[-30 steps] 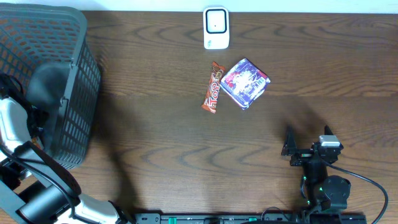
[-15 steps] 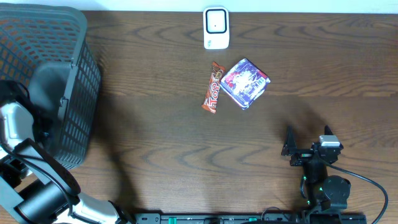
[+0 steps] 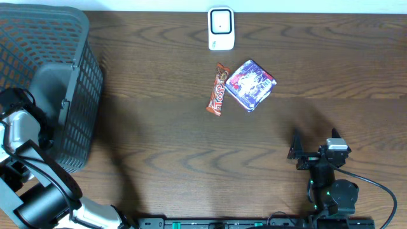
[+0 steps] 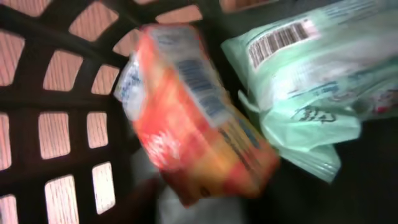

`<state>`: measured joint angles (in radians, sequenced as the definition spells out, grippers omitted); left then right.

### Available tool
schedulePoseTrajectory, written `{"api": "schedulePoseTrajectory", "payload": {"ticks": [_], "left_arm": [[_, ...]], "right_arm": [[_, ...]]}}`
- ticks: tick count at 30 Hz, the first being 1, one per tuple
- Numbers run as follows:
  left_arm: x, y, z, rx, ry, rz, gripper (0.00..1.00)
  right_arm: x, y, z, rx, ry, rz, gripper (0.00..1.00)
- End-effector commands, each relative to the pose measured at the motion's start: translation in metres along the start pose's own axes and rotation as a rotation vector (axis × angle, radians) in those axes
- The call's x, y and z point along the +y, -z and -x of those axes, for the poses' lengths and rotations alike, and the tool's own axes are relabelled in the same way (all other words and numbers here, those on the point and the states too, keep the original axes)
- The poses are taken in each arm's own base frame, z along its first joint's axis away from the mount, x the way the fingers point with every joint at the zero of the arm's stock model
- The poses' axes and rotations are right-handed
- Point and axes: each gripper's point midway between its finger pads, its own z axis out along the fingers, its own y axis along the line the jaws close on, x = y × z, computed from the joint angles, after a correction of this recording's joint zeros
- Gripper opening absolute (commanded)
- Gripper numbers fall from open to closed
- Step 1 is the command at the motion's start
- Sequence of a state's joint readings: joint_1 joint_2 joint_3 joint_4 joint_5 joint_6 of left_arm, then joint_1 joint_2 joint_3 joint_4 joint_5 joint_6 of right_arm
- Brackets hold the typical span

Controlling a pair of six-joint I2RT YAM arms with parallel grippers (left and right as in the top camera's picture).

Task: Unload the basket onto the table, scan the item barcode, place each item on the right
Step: 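Reach into the basket and grasp the orange Kleenex tissue pack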

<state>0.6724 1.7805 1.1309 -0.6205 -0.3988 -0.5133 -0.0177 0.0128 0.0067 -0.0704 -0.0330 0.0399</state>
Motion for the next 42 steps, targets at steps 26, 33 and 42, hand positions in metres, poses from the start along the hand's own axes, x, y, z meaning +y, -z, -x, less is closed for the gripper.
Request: {"api": "schedulePoseTrajectory", "payload": {"ticks": [26,33,42], "left_arm": [[0.011,0.139,0.063,-0.332,0.148,-0.365,0.82],[0.017,0.074,0.043,-0.217,0.074,-0.120,0.97],[0.007,0.007,0.012,-0.066,-0.023,0.019,0.97]], "right_arm": [[-0.001,0.000,-0.001,0.002,0.011,-0.006,0.99],[-0.001,0.000,-0.001,0.002,0.011,-0.006,0.99],[-0.001,0.000,-0.001,0.002,0.011,-0.006,0.99]]}}
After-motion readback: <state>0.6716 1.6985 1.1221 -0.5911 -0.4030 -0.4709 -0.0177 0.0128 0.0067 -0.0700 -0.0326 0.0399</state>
